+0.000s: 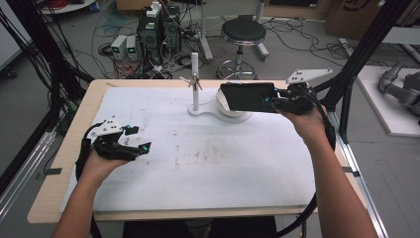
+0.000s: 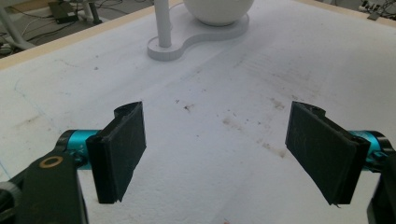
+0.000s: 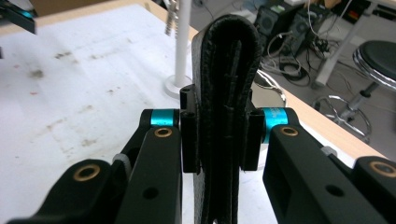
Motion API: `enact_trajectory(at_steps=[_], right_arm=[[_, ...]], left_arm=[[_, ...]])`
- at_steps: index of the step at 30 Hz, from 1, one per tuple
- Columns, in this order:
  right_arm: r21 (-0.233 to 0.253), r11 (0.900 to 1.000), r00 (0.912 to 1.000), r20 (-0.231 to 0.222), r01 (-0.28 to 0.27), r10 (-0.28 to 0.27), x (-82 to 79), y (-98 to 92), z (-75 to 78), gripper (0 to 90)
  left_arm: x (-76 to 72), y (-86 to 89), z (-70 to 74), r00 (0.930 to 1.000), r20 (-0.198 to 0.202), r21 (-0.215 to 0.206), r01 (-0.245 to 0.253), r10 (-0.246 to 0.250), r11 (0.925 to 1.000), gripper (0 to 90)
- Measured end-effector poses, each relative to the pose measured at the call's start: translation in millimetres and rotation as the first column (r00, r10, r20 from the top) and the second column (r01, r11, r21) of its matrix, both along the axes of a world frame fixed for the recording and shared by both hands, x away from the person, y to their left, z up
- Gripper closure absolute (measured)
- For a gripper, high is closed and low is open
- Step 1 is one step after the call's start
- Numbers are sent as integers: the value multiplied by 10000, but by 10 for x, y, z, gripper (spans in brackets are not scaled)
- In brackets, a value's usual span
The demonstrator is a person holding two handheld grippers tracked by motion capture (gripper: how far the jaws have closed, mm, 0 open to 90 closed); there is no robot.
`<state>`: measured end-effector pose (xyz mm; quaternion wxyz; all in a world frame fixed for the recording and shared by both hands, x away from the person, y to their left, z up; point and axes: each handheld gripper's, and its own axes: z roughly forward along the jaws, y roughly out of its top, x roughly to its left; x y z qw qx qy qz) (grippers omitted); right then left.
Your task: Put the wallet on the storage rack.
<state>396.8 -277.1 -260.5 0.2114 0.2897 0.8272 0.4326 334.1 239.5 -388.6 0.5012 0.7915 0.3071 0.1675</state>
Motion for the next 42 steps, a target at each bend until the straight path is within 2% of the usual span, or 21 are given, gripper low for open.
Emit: enact_trajectory(at_steps=[7, 12, 16, 18, 20, 25, 28, 32, 34, 36, 38, 40, 42], right_arm=[[-1031, 9941, 9981, -474, 351, -402, 264, 117, 73, 758], [-1313, 9899, 9947, -795, 542, -651, 472, 172, 52, 757], [-1661, 9843, 9869, -1381, 597, -831, 660, 201, 58, 757], [-1861, 9818, 9833, -1678, 388, -707, 744, 211, 40, 758], [-1874, 9818, 9795, -1898, 307, -669, 819, 217, 0, 757], [-1713, 9847, 9747, -2130, 305, -672, 995, 235, -118, 757], [-1562, 9875, 9633, -2610, 224, -631, 1112, 251, -181, 758], [-1451, 9888, 9496, -3040, 336, -769, 1245, 190, -159, 737], [-1586, 9851, 9467, -3018, 665, -1125, 1283, 184, -153, 686], [-1763, 9809, 9511, -2803, 818, -1297, 1303, 191, -162, 645], [-1850, 9773, 9515, -2680, 1031, -1511, 1311, 193, -168, 608], [-2015, 9690, 9571, -2210, 1430, -1872, 1297, 193, -164, 571], [-1925, 9671, 9594, -1947, 1665, -2039, 1292, 181, -168, 499]], left_arm=[[9, -5, -10, 10000, -53, 128, 56, -55, 9999, 200], [8, -25, -19, 9997, -139, 270, 204, -200, 9994, 201], [4, -25, -18, 9995, -154, 307, 286, -282, 9991, 201], [5, -18, -18, 9994, -194, 250, 305, -300, 9992, 201], [3, -5, -23, 9994, -198, 269, 299, -294, 9992, 201], [2, 15, -50, 9993, -328, 176, 202, -196, 9996, 200], [8, 6, -61, 9986, -416, 244, 335, -325, 9991, 201], [14, -23, -72, 9980, -483, 328, 412, -396, 9986, 201], [16, -29, -73, 9979, -478, 405, 465, -446, 9981, 201], [16, -32, -78, 9976, -534, 314, 462, -445, 9984, 200], [21, -30, -88, 9974, -549, 228, 482, -469, 9986, 201], [21, -22, -96, 9970, -596, 175, 511, -500, 9985, 201], [18, -21, -97, 9969, -595, 167, 523, -512, 9985, 200]])
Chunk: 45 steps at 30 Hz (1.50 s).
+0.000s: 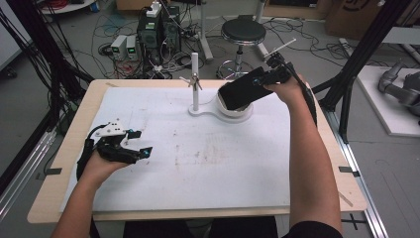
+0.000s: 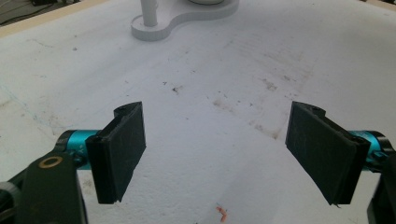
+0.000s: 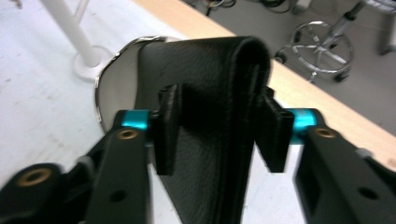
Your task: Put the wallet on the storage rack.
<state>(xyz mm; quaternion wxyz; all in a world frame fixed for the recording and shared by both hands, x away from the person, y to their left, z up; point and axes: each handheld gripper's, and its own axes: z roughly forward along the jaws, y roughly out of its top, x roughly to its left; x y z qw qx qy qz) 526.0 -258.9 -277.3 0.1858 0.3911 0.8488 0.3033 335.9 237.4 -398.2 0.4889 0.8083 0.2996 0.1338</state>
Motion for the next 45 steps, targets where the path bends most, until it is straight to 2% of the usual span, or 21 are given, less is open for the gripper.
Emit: enact_trajectory(at_steps=[5, 9, 12, 16, 22, 25, 28, 31, 37, 38, 40, 43, 45], right_arm=[[-15, 9993, 9990, 245, 366, -366, -2, -24, -53, 499], [-50, 9986, 9984, 184, 527, -526, 8, -29, -75, 490], [-158, 9987, 9985, 249, 494, -490, -11, -17, -64, 425], [-48, 9985, 9975, 461, 538, -535, -69, -28, -15, 329], [-56, 9985, 9953, 800, 547, -541, -185, -65, 75, 302], [157, 9983, 9928, 1049, 568, -581, -248, -96, 122, 288], [373, 9976, 9880, 1411, 587, -634, -341, -136, 165, 262], [638, 9954, 9798, 1820, 721, -826, -468, -194, 172, 234], [1236, 9898, 9731, 2094, 711, -961, -764, -332, 181, 207], [1393, 9876, 9705, 2188, 721, -1017, -822, -351, 178, 207], [1886, 9801, 9577, 2651, 623, -1119, -956, -398, 142, 208], [2307, 9714, 9537, 2753, 567, -1210, -1123, -466, 64, 207], [2432, 9685, 9566, 2662, 525, -1187, -1204, -501, 3, 204]], left_arm=[[-1, -3, 2, 10000, 22, 25, 7, -7, 10000, 200], [0, -3, 3, 10000, 51, 40, 77, -78, 10000, 200], [-1, 0, 4, 10000, 71, -10, 50, -50, 10000, 201], [0, 0, 6, 9999, 95, 33, 70, -71, 10000, 200], [-13, -23, 26, 9999, 156, 11, 26, -27, 10000, 200], [-25, -25, 48, 9997, 260, 104, -2, -1, 9999, 200], [-31, -27, 66, 9992, 379, 578, -108, 87, 9983, 201], [-30, -21, 76, 9989, 436, 483, -176, 155, 9987, 201], [-60, -27, 124, 9978, 632, 277, -233, 215, 9993, 201], [-63, -30, 132, 9975, 671, 258, -245, 227, 9994, 201], [-70, -39, 150, 9966, 774, 231, -293, 274, 9993, 201], [-77, -36, 179, 9951, 948, 164, -298, 282, 9994, 201], [-82, -31, 191, 9945, 1005, 46, -294, 287, 9996, 201]])
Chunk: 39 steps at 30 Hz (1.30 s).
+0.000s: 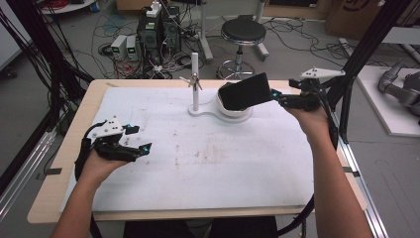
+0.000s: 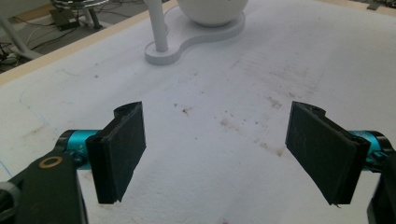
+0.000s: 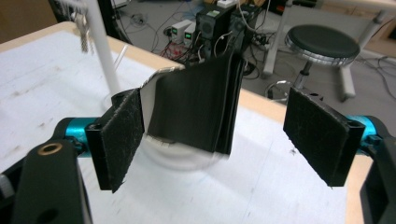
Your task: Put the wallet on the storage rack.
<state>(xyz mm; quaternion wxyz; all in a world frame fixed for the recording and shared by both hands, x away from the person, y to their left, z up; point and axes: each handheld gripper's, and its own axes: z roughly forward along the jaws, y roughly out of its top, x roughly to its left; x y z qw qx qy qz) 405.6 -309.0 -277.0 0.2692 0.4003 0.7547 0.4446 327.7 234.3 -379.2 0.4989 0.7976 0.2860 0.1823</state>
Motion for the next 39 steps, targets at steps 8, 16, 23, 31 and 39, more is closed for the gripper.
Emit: enact_trajectory(at_steps=[8, 16, 23, 31, 39], right_arm=[[760, 9961, 9986, 311, -453, 430, -390, -26, -333, 203], [1054, 9901, 9925, 884, -931, 839, -640, -5, -641, 203], [1317, 9860, 9916, 918, -1025, 908, -733, -9, -907, 203], [1054, 9894, 9922, 840, -1003, 917, -759, -24, -967, 203], [984, 9909, 9936, 751, -920, 848, -746, -26, -1000, 202]], left_arm=[[25, 21, -6, 10000, 6, -369, -89, 89, 9993, 199], [-5, 62, 27, 9971, 633, -1019, -350, 415, 9942, 197], [13, 35, -26, 9988, 485, -1064, -43, 95, 9943, 197], [-8, 18, -27, 9982, 593, -991, 13, 46, 9951, 197], [-10, -13, -47, 9985, 532, -863, 180, -134, 9961, 197]])
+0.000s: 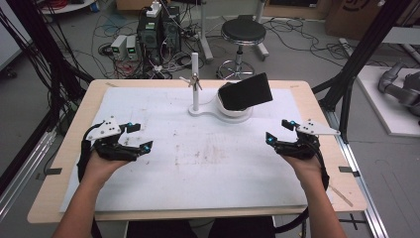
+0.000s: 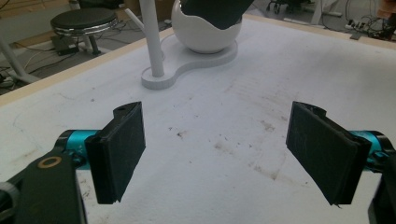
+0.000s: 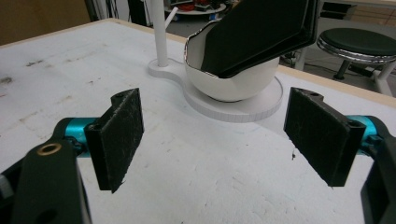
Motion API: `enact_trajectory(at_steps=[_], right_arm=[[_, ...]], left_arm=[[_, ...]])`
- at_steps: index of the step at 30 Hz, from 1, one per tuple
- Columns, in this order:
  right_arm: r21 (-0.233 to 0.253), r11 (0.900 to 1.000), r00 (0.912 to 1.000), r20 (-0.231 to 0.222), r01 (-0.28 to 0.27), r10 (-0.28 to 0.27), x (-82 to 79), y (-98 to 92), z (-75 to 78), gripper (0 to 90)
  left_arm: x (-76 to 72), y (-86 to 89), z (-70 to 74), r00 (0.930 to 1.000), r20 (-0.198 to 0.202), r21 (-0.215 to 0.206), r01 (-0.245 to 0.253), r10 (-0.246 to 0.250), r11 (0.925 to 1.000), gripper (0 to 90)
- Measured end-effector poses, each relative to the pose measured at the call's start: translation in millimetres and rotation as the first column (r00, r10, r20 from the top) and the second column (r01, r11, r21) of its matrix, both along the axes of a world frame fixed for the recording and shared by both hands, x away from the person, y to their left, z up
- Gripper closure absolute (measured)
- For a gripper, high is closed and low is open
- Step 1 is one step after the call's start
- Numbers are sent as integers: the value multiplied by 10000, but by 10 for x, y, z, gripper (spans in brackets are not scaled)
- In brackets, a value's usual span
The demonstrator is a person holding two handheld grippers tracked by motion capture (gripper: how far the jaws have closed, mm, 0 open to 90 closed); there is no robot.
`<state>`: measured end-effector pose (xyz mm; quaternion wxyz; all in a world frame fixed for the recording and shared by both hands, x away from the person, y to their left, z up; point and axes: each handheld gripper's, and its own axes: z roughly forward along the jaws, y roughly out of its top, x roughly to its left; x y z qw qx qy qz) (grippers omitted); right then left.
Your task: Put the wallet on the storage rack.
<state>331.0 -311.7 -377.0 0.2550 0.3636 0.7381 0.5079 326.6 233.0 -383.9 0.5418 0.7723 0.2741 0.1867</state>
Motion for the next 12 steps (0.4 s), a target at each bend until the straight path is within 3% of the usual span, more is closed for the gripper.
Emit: enact_trajectory(at_steps=[12], right_arm=[[42, 10000, 9999, -98, -54, 54, 54, 9, -36, 202]], left_arm=[[25, 9, -26, 9999, -113, 39, -128, 128, 9999, 197]])
